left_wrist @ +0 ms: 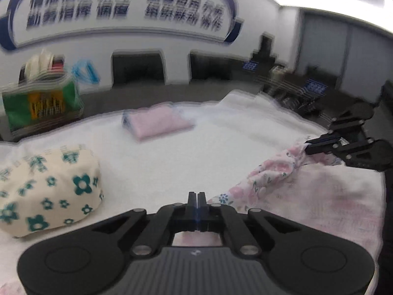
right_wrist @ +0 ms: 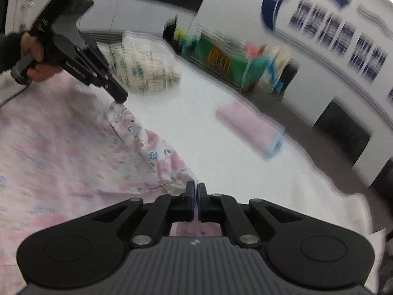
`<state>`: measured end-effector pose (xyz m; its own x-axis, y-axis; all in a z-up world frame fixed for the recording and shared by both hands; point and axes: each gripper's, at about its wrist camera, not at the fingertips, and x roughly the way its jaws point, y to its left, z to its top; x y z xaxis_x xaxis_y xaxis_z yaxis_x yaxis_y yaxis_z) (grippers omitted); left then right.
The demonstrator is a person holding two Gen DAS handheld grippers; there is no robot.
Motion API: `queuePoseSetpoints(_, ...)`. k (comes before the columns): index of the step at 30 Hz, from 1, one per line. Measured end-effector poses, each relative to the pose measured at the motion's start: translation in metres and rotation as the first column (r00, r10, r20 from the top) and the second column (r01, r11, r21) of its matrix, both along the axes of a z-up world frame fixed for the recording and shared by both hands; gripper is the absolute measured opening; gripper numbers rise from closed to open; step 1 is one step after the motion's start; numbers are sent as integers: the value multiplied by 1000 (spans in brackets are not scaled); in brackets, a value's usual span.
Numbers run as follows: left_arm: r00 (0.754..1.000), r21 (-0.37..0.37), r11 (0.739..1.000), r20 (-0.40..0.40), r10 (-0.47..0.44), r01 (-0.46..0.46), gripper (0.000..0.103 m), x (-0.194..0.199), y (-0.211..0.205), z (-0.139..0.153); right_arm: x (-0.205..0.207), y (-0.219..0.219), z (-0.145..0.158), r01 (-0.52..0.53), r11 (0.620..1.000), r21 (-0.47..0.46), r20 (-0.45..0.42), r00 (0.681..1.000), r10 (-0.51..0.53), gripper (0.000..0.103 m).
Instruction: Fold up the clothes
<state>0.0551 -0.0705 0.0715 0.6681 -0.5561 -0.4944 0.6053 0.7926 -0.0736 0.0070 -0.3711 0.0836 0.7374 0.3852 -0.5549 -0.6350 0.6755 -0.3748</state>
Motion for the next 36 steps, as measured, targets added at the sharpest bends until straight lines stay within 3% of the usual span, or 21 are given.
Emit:
queuePoseSetpoints(3,997,27,999,74,-27,25,0,-75,4,4,-59,0,-7,-8,999,-32,-10,1000,8,2)
queuePoseSetpoints(6,993,90,993,78,-83,76,7,-132,1,-22,-117,1,-21,-16,997,-74,-42,999,12,5)
queuePoseSetpoints(8,995,66,992,10,-104,103,13,-144,6,-33,-140,-6,-27,-9,1000,-4,-67,998,9,13)
queuePoseSetpoints(10,996,-18,996,-14,-84,83,17,-142,14,-29,-157,-15,-29,5,993,116,-66,998,3,19)
queuePoseSetpoints(11,997,-47,996,-8,-76,76,26,-139,16,-27,-163,-19,-26,13,978,206,-36,999,-5,24)
queuePoseSetpoints(12,996,-11,997,26,-81,81,34,-136,9,-27,-166,-19,-23,14,961,278,5,1000,-16,30)
queuePoseSetpoints(13,994,26,996,60,-86,85,50,-132,2,-28,-166,-16,-21,24,947,322,50,998,-42,50)
queuePoseSetpoints(14,991,64,994,94,-93,87,53,-128,-5,-29,-162,-10,-21,46,940,339,75,994,-76,62)
queuePoseSetpoints(16,982,137,987,151,-111,90,52,-121,-19,-31,-149,5,-29,36,959,282,49,997,-52,62)
queuePoseSetpoints(18,984,197,972,100,-149,127,51,-112,-23,-43,-135,21,-40,-4,980,198,18,1000,1,61)
queuePoseSetpoints(19,984,223,964,72,-164,145,45,-107,-25,-49,-128,28,-46,-12,987,158,4,1000,11,61)
queuePoseSetpoints(20,986,233,961,38,-165,151,24,-104,-25,-53,-121,33,-51,-10,992,124,-14,1000,12,54)
queuePoseSetpoints(21,986,240,958,6,-164,158,10,-100,-24,-58,-113,36,-56,-3,994,107,-30,1000,6,47)
queuePoseSetpoints(22,986,241,957,-15,-164,163,1,-96,-24,-60,-107,39,-58,7,995,104,-45,999,-2,31)
queuePoseSetpoints(23,986,241,956,-12,-168,166,0,-97,-23,-59,-102,42,-60,18,994,107,-61,998,-11,16)
queuePoseSetpoints(26,984,202,967,59,-168,153,0,-123,-12,-39,-98,43,-57,31,989,142,-30,999,-27,3)
queuePoseSetpoints(28,982,170,972,73,-174,160,0,-139,-3,-30,-110,38,-47,15,983,182,5,1000,-16,3)
queuePoseSetpoints(31,986,172,972,22,-165,159,0,-149,-7,-44,-120,31,-54,9,989,150,-45,999,-2,3)
queuePoseSetpoints(33,991,185,973,3,-137,135,5,-147,-7,-52,-126,27,-58,12,991,131,-69,998,-3,9)
queuePoseSetpoints(36,987,72,985,-16,-157,158,8,-142,4,-32,-138,25,-54,29,989,146,-49,999,-23,18)
